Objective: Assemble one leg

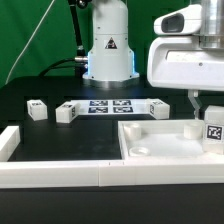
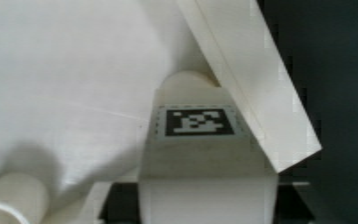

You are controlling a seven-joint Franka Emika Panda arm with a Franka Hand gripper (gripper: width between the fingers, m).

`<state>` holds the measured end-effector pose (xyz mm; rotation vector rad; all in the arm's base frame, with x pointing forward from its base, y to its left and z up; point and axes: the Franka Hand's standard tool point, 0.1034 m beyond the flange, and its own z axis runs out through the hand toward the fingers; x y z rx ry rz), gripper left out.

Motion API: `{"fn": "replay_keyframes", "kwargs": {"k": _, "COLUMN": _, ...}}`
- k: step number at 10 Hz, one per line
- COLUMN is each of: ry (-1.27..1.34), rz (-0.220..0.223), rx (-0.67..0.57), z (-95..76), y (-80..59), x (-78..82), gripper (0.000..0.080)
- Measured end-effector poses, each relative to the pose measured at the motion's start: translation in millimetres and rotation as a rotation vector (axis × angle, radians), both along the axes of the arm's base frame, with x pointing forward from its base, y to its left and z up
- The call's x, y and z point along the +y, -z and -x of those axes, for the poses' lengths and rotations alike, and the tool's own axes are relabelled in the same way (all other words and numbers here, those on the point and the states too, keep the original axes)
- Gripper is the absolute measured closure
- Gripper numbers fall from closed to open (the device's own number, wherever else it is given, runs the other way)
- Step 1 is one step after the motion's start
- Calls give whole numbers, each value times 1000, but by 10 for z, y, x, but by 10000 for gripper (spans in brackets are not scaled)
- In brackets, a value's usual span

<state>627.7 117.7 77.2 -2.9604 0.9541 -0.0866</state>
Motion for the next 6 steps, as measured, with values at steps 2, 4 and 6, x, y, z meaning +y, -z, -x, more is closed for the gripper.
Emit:
{"fn": "replay_keyframes", "kwargs": {"k": 2, "ry": 287, "rz": 2, "rx": -6, "z": 14, "y": -2, "x": -5, "gripper": 507}}
{"fn": "replay_keyframes", "kwargs": {"k": 4, "ry": 447, "rz": -34, "rx": 1, "z": 10, "y": 1, "x": -38, "gripper": 507}}
{"fn": "replay_keyframes", "kwargs": {"k": 6, "ry": 540, "rz": -46, "rx": 6, "z": 16, "y": 5, "x": -34, "gripper": 507}}
